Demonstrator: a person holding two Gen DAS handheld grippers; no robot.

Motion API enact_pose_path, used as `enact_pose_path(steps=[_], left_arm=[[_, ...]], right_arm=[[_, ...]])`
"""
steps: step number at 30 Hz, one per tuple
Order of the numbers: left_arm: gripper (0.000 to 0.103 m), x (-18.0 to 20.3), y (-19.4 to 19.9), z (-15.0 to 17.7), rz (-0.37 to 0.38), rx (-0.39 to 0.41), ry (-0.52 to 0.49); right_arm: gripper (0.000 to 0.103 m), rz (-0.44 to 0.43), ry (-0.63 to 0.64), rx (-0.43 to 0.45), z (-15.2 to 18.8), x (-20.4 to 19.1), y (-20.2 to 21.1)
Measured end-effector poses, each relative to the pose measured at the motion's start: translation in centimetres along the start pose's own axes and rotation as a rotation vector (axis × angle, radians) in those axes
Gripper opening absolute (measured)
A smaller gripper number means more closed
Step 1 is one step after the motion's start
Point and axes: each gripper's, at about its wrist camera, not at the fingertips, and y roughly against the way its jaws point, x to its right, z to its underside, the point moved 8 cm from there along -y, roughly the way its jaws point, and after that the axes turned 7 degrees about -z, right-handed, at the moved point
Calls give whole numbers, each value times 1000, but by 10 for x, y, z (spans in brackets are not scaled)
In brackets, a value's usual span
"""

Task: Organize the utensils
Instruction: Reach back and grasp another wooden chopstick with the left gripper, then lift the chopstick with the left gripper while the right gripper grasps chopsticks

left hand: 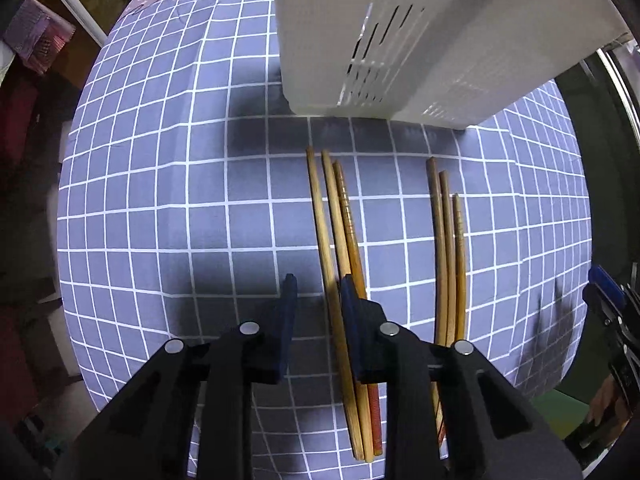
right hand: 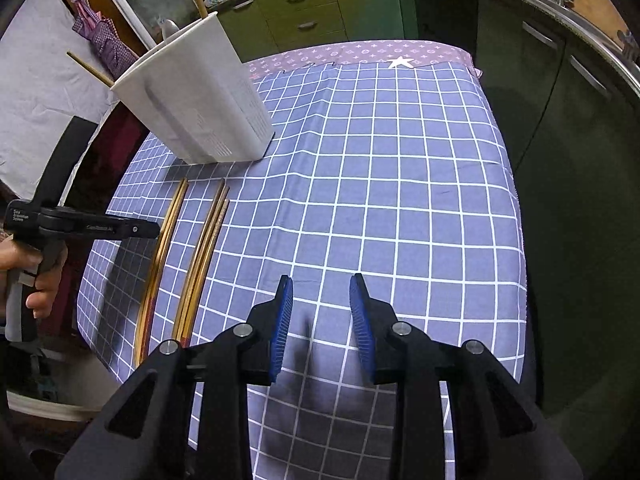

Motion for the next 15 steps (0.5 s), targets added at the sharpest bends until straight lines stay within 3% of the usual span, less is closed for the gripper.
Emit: enact_pose_path(steps=[12,15], left_arm=[[20,20,-18,-3,-67,-6,-36],[13,28,-16,-4,-61,3,-52]], right_arm=[[33,-17,5,0,2,-3,1],[33,-20,11,-4,2,-7,-1]])
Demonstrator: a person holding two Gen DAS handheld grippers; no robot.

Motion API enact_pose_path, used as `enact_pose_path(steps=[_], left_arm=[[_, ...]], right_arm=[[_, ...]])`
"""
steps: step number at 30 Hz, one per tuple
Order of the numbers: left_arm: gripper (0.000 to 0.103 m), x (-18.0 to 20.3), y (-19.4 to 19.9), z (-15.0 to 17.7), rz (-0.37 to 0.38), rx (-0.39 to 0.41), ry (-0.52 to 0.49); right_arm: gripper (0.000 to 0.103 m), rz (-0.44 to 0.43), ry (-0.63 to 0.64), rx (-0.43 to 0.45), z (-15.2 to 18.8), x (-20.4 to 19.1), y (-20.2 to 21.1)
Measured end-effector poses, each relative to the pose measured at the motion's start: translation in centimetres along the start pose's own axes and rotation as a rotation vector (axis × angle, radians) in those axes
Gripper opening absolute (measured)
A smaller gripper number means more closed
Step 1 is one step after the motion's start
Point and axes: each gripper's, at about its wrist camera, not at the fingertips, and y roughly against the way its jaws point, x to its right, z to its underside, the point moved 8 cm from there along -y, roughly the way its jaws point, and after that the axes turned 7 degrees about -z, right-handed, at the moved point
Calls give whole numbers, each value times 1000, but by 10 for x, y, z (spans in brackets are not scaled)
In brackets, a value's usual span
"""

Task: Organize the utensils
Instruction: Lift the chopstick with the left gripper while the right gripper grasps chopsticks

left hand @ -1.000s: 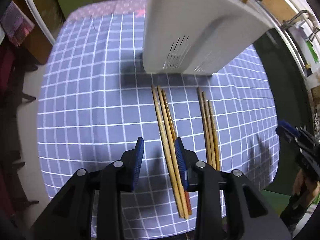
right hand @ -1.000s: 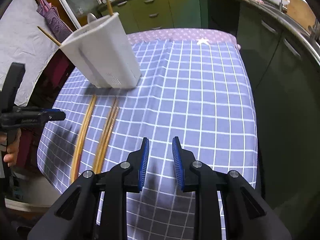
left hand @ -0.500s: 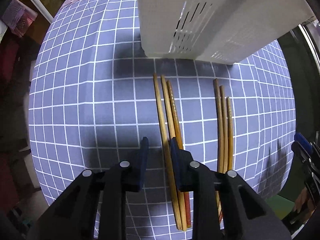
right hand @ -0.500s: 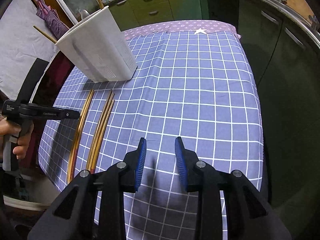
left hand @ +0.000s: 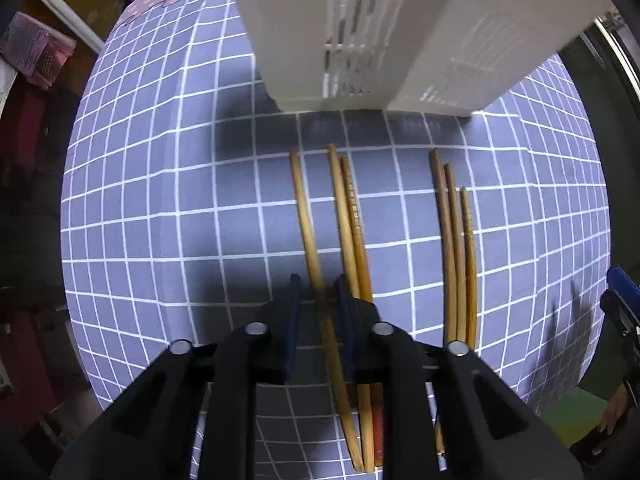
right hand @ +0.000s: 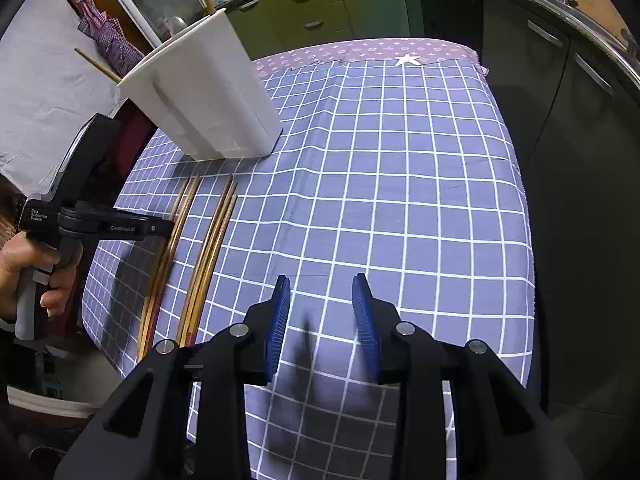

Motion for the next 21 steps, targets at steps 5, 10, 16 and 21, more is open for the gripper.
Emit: enact_pose_path(steps=[5,10,16,21], left_arm=[[8,-1,0,3,26,8,-4],[7,-15,18,8,68,85,9],[7,-33,77,22,95,312,0],[7,-54,115,38,84,488,-21]], right_arm=[[33,2,7,-11,-1,-4,0],[33,-3,18,-36,-4,-13,-6],[33,-44,38,-112,-11,-39,-36],[22,-61,45,-189,-18,-61,-66]])
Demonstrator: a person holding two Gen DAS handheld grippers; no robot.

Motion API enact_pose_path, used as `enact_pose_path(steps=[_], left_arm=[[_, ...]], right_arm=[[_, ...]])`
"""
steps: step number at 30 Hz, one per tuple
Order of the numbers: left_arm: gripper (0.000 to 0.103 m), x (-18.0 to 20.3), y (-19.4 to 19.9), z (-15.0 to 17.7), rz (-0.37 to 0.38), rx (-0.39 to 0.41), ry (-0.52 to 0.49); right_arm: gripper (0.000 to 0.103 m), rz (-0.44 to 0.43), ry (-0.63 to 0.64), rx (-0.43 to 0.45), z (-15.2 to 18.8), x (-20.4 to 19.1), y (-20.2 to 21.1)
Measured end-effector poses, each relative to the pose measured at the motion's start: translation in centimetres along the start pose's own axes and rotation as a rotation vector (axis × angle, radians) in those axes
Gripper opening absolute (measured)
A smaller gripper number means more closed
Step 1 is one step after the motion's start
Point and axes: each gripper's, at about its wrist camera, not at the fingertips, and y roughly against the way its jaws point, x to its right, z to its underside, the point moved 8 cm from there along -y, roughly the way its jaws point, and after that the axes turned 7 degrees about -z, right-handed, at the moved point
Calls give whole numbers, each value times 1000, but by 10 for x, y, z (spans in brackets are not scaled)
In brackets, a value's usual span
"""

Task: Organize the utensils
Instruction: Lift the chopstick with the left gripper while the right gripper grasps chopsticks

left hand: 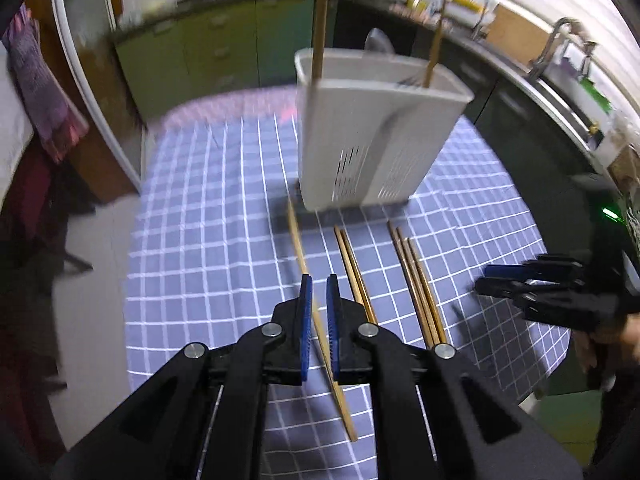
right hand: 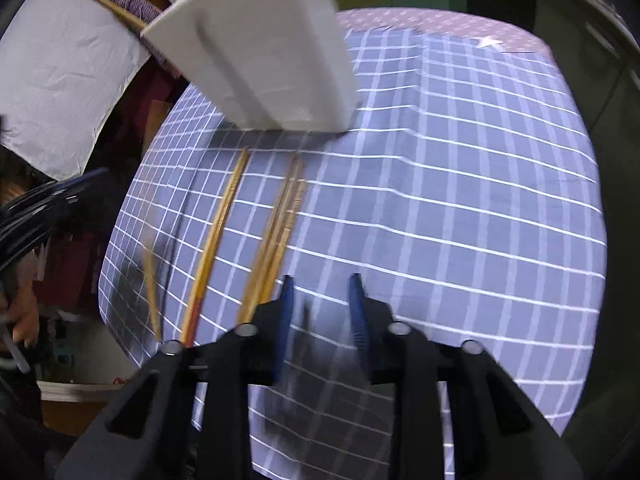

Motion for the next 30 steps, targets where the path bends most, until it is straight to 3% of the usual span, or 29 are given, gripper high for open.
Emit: enact_pose_path(steps=[5,7,12,21,26,30], left_arm=[[7,-12,21,5,-1,79,-21],[7,-16,22,10,9,73,-18],[7,-21,15,16,31,52,-11],[7,-20,0,27,55,-3,-11],[7,-11,-21,34,80,-92,6],[7,-3,-36,32,102,-144,29]], right_arm=[[19,21,-14,-75,-10,-11,-28],[12,28,-20,-98,-11,-15,-36],[12,83,-15,-128,-13,-21,-47],[12,207,-22,-169,-18,-22,-60],[10,278,15,-161,-18,-31,-67],[7,250,4,-125,-19,-29,-57]])
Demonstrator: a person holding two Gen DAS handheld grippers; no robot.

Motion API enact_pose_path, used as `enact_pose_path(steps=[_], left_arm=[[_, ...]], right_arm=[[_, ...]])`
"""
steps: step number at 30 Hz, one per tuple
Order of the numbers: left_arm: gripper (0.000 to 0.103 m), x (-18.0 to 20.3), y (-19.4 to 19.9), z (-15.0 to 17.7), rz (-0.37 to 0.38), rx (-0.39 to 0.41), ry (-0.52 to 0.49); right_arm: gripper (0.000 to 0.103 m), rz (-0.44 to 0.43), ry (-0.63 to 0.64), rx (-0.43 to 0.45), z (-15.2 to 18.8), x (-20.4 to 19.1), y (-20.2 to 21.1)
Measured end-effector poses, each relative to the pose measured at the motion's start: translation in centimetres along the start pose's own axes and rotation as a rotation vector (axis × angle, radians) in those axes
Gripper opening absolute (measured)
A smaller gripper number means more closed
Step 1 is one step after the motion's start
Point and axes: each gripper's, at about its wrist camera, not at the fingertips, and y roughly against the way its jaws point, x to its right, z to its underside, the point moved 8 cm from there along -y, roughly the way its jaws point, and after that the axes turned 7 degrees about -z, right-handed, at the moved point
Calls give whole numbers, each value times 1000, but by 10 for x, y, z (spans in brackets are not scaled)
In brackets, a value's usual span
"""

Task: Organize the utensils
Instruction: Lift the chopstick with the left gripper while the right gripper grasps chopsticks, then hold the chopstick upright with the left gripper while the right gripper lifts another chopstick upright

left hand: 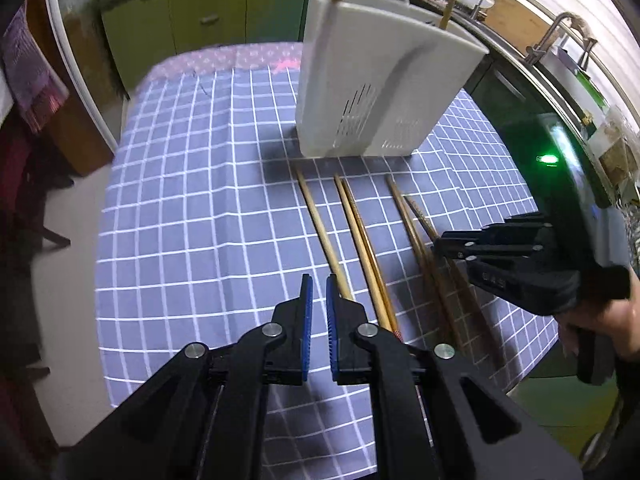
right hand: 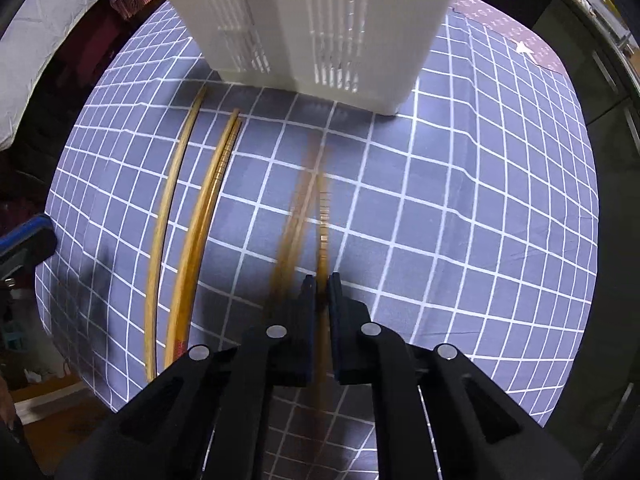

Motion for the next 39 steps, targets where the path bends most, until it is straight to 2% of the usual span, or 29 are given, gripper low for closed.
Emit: enact_pose_path(steps=[3,5,9,12,21,24,27,29,34,39], left_arm=[[12,2,-15,-9,12,-48,46],[20,2,-26,-16,13,-78,74],[26,6,-45,-28,-19,-115,95],[27,8,-64,-33,-43,-165,123],[25,15,-88,-38,-121,-226,132],[25,21,-91,-40,-150,-222,116],[16,25,-92,-40,-175,-219,103],[8,27,-93,-41,-177,-219,101],[7,21,-91,-45,-150,-215,118],[7,7,-69,-46,-129,-146,112]], right_arm=[[7,-31,-15,41,2,8,19],[7,-54,-19,61,5,13,30],[7,-100,-30,110,10,23,52],[7,-126,-43,130,14,33,63],[7,-179,-69,147,26,55,75],[7,-189,-73,152,24,56,73],[7,-200,-79,156,24,59,75],[7,-205,-82,159,24,61,76],[7,-210,-88,168,27,64,79],[7,-218,-85,194,28,64,91]])
